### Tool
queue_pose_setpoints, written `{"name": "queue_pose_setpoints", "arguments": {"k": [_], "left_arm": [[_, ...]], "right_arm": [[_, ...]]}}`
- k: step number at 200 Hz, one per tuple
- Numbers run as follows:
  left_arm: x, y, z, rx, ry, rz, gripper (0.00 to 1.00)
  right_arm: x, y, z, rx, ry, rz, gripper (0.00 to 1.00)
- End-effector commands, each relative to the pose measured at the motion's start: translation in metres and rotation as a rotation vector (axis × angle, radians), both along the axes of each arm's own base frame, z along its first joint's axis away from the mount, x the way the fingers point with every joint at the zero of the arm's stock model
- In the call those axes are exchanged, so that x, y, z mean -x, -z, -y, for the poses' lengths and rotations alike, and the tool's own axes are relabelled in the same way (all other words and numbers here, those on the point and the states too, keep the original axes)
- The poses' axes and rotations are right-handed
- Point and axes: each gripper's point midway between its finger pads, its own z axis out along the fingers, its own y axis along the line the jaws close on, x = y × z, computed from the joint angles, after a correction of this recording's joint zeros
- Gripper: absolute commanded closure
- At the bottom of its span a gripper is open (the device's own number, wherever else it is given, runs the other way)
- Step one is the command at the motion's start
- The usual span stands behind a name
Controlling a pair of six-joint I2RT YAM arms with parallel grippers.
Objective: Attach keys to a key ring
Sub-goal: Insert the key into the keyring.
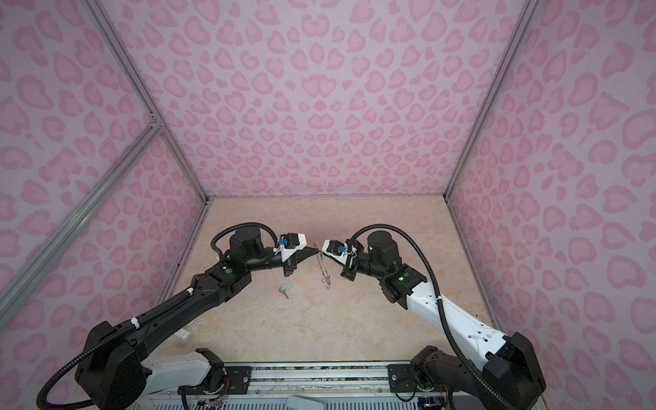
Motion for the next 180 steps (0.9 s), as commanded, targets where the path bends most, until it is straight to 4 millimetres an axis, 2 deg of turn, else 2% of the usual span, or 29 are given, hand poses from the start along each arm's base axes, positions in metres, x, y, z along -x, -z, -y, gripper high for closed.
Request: {"name": "queue_pose_setpoints", "arguments": {"k": [1, 47, 74, 139, 155, 180], "left_arm": [[-0.0035, -0.0115, 0.0010, 0.028, -0.007, 0.045, 0.97], [-0.0083, -0.0140, 0.0015, 0.039, -0.026, 0.051, 0.97], [-0.0076, -0.0138, 0.0027, 0.040, -0.018, 0.048, 0.97], [-0.0083, -0.0125, 0.0042, 0.040, -0.013, 0.042, 0.97], [-0.0086, -0.0123, 0.0044, 0.040, -0.013, 0.042, 0.97], [-0.0079, -0.0126, 0.0057, 0.040, -0.004, 0.039, 0.97]], "right_arm": [[-0.0012, 0.0010, -0.0010, -0.002, 0.005, -0.016, 1.00], [-0.0035, 0.0039, 0.0004, 0.005, 0.021, -0.023, 1.00], [-0.0063, 0.0025, 0.0019, 0.001, 0.040, -0.014, 0.93], [-0.0093, 0.0048, 0.0023, 0.002, 0.049, -0.019, 0.88], [-0.0101, 0.0064, 0.0021, 0.008, 0.050, -0.021, 0.88], [-0.0093, 0.0074, 0.0015, 0.011, 0.043, -0.020, 0.94]]}}
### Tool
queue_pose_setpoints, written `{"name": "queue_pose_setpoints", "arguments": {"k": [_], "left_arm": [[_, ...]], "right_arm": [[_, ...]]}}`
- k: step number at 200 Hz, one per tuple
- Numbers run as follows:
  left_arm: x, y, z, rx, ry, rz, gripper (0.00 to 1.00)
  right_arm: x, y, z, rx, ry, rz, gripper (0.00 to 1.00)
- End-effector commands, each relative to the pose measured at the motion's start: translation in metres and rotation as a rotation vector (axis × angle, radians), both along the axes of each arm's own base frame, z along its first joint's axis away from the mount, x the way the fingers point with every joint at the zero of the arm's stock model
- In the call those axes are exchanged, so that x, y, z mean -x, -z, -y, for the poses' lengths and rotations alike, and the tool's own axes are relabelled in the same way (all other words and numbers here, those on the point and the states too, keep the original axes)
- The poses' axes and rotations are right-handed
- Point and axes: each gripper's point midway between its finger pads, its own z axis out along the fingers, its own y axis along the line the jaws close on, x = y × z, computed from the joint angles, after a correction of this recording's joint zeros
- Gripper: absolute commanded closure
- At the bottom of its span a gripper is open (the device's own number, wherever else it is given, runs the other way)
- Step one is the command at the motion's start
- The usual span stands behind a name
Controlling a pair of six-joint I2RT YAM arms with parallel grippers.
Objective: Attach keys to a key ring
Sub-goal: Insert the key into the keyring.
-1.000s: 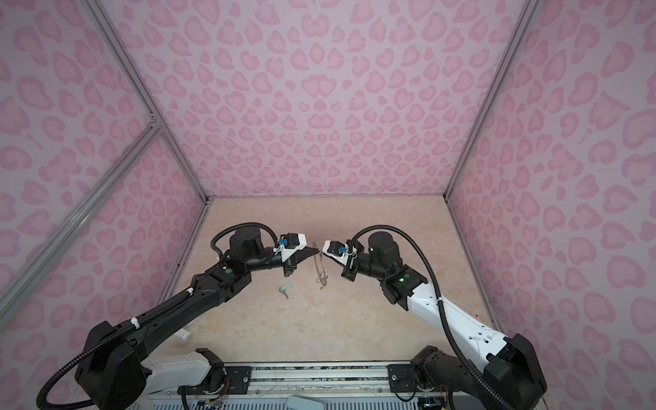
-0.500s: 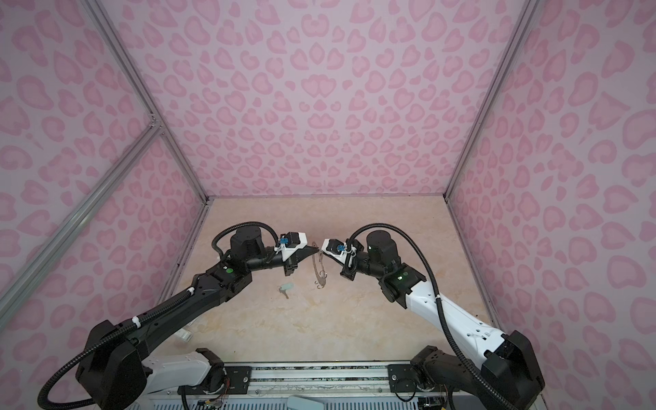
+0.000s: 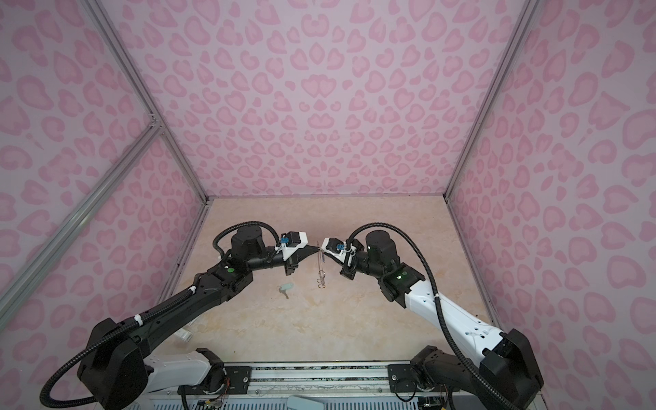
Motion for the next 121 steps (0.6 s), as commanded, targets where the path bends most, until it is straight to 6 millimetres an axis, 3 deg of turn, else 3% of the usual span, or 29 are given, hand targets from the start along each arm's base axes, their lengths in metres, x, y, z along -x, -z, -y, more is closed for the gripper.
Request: {"name": "queue_pose_setpoints", "arguments": {"k": [1, 55, 121], "left_arm": [[-0.001, -0.015, 0.004, 0.036, 0.018, 0.042, 0.97], [-0.001, -0.014, 0.005, 0.035, 0.023, 0.033, 0.97], [-0.018, -0.015, 0.010, 0.042, -0.048, 0.027, 0.97]], "right_arm": [[0.000, 0.000, -0.001, -0.003, -0.002, 0.000, 0.94], [0.000, -0.002, 0.000, -0.007, 0.001, 0.010, 0.99], [-0.006, 0.011, 0.003, 0.039, 0.031, -0.031, 1.00]]}}
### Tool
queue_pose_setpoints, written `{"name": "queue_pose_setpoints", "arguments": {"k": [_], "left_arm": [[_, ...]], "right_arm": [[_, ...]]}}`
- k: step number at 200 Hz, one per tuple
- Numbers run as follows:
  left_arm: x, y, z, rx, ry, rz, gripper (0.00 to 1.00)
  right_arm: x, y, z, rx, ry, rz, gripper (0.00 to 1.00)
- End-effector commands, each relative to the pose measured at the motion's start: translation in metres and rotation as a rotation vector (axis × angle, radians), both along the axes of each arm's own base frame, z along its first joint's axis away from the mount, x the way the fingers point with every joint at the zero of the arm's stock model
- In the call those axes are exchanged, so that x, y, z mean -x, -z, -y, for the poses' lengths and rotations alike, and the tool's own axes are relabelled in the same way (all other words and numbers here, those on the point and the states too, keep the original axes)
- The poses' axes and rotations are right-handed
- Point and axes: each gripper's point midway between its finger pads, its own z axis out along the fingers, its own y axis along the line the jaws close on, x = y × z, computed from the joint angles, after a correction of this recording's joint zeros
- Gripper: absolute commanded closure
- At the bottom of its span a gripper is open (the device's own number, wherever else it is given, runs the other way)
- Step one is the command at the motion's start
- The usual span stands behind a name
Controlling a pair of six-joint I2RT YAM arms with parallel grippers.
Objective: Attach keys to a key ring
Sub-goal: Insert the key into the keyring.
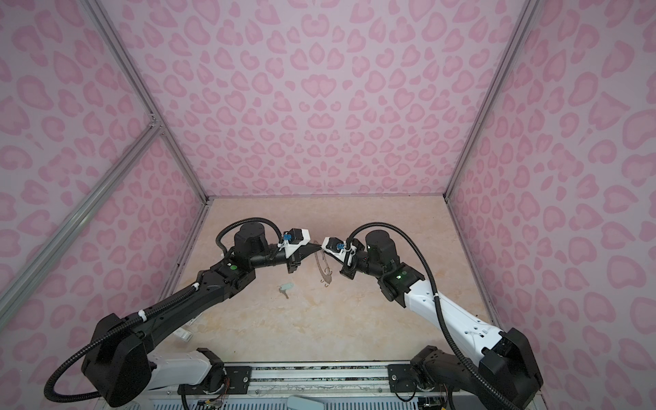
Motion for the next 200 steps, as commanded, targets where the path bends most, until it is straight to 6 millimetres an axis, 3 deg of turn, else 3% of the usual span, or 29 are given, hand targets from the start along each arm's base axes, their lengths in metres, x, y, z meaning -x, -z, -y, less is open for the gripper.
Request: {"name": "queue_pose_setpoints", "arguments": {"k": [1, 49, 141, 200], "left_arm": [[-0.011, -0.015, 0.004, 0.040, -0.039, 0.049, 0.97], [-0.022, -0.016, 0.012, 0.085, -0.100, 0.080, 0.97], [-0.019, -0.013, 0.012, 0.163, -0.142, 0.103, 0.97], [0.006, -0.023, 0.006, 0.178, -0.027, 0.107, 0.97]], "right_arm": [[-0.003, 0.007, 0.002, 0.026, 0.017, -0.029, 1.00], [-0.007, 0.010, 0.000, 0.005, 0.042, -0.069, 1.00], [-0.008, 0.002, -0.001, -0.049, 0.051, -0.090, 1.00], [-0.001, 0.005, 0.027, -0.061, 0.059, -0.092, 0.82]]}}
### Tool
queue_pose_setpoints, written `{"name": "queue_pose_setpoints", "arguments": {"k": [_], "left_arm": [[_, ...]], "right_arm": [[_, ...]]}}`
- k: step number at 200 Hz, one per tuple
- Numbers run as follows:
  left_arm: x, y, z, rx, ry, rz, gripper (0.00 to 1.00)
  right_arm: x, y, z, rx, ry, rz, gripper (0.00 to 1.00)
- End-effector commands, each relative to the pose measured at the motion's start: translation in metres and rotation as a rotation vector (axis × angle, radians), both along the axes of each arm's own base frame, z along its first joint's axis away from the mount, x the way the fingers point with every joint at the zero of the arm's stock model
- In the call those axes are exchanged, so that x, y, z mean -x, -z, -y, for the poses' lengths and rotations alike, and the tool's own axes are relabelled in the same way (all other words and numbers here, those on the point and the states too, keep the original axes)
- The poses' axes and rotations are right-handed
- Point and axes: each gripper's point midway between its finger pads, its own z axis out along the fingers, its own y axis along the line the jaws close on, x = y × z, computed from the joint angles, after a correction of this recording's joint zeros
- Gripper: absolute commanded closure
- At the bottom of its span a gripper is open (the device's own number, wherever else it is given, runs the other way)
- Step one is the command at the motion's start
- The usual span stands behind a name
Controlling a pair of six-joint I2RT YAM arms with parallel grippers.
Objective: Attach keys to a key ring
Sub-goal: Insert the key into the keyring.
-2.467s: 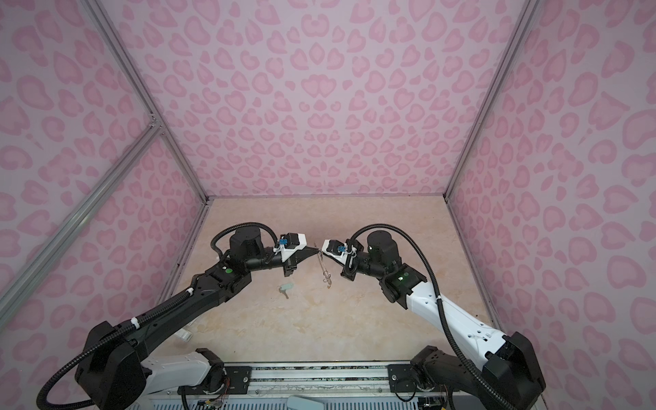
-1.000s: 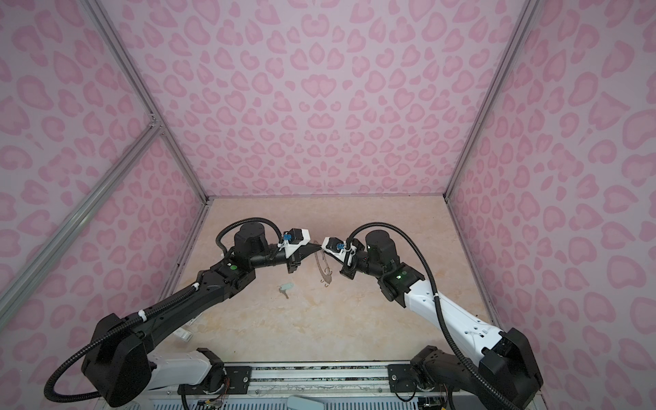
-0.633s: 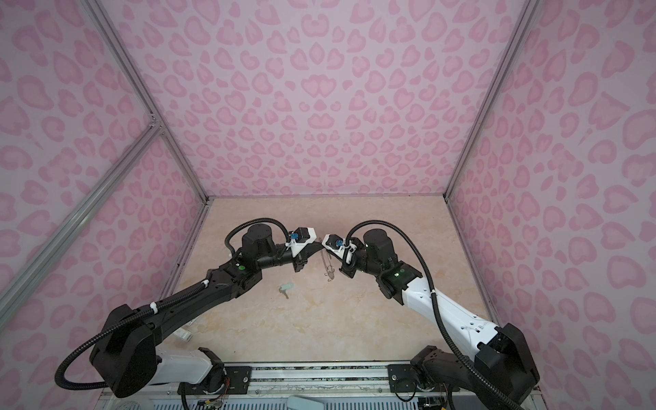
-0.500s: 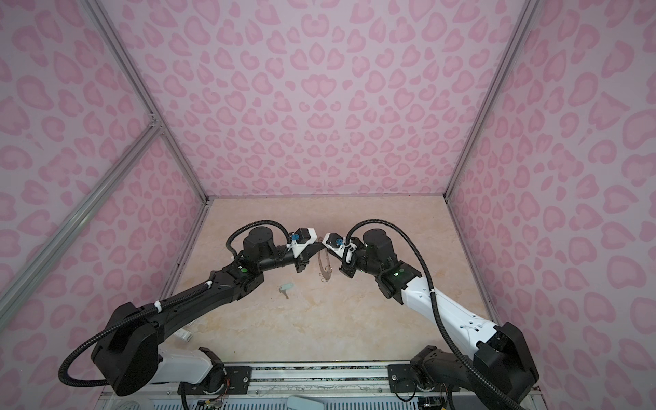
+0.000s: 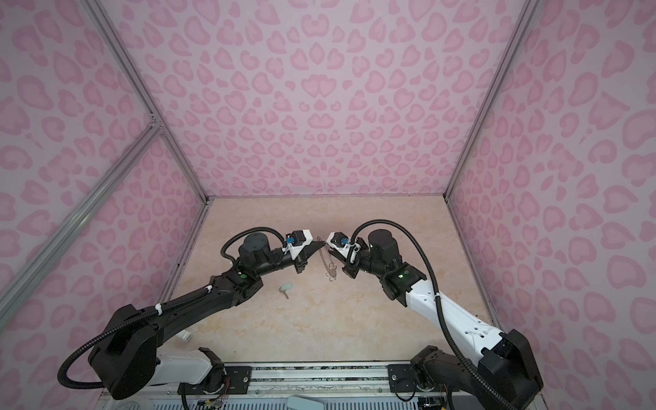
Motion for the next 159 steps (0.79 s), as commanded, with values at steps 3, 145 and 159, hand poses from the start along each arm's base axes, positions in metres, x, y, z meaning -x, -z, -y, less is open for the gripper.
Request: {"name": "queue_pose_setpoints", "arguments": {"k": [3, 145, 159], "left_arm": [[0.016, -0.020, -0.002, 0.048, 0.082, 0.054, 0.97], [0.040, -0.020, -0.002, 0.035, 0.231, 0.027, 0.97], [0.041, -0.019, -0.003, 0.032, 0.232, 0.028, 0.97]], "right_arm": [[0.008, 0.000, 0.009, -0.026, -0.022, -0.008, 0.81], [0.029, -0.033, -0.015, -0.130, -0.186, -0.028, 0.82], [0.030, -0.034, -0.019, -0.139, -0.196, -0.025, 0.83]]}}
